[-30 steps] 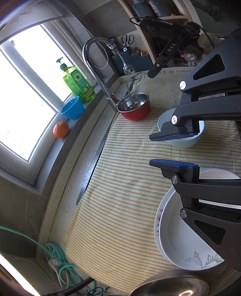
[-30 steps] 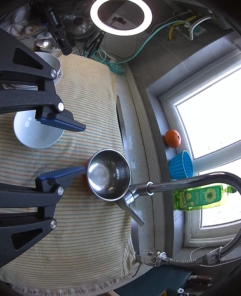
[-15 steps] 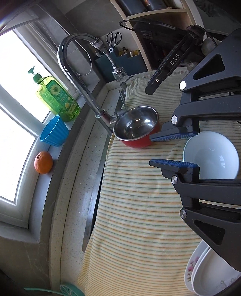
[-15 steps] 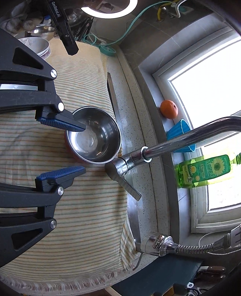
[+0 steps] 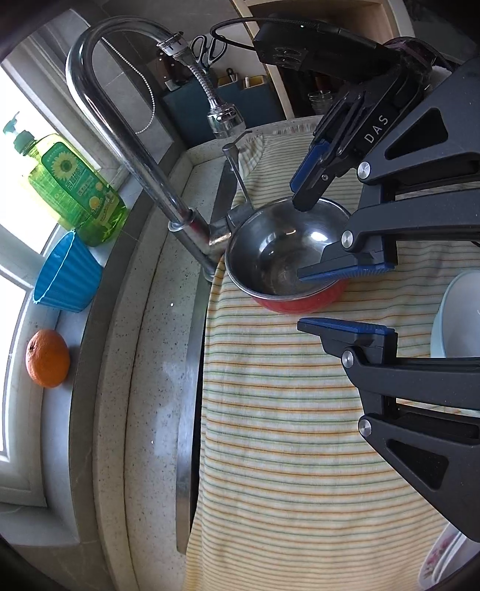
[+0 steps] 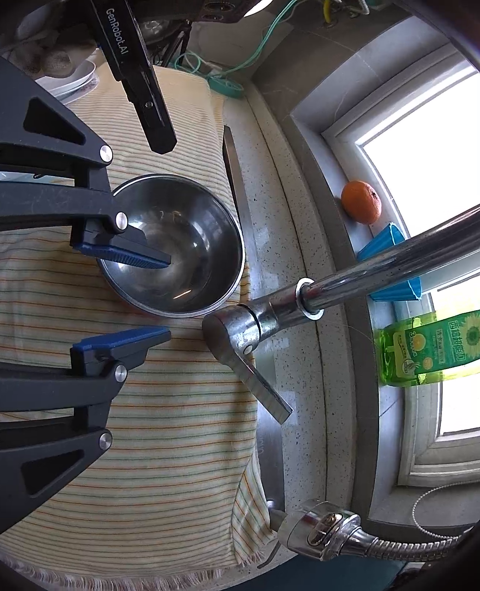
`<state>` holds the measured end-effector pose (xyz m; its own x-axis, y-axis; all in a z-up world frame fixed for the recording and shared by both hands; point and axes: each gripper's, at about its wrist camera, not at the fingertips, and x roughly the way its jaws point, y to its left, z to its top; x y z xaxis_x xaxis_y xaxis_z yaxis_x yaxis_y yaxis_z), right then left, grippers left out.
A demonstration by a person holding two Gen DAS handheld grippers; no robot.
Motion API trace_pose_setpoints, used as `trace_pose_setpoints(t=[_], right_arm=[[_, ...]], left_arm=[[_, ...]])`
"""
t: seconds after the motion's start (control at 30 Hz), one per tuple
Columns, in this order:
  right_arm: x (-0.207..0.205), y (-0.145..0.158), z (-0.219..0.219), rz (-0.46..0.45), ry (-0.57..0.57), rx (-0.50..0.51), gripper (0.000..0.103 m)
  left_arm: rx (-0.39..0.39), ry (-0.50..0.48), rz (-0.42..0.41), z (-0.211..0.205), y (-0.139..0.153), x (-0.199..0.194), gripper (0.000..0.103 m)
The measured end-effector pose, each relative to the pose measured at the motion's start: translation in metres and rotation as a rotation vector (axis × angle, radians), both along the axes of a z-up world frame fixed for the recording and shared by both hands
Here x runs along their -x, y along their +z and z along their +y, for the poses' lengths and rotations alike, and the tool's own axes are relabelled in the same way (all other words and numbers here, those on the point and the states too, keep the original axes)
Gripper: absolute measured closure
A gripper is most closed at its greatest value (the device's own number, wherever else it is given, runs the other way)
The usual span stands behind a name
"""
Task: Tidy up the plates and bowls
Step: 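Close both tools on the small steel bowl's rim, then lift the small steel bowl and carry it toward the large steel bowl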
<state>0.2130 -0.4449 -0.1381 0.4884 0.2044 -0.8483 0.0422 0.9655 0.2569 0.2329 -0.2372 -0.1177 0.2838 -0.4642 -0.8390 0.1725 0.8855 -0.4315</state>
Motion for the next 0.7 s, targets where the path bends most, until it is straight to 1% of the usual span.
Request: trace_pose_setpoints(t=[0.2,0.47,0.57,0.7], right_arm=[[-0.012,-0.01,0.002,0.035,0.021,-0.005,0.08],[-0.019,-0.014,0.001,0.056,0.034,0.017,0.086],[-0.02,-0.014,0.001,0.059,0.035,0.027,0.089],[-0.021,-0.014,0.002,0.063,0.038,0.046,0.092]], left_arm=[[-0.01,-0.023,0.015,-0.008,-0.008,-0.008,0.085],[-0.022,-0.04,0.019,-0.015,-0.015,-0.013,0.086],[-0.032,-0.046,0.013,-0.018,-0.016,-0.013,0.092],[-0.044,-0.056,0.007,-0.021,-0.017,-0.011,0.093]])
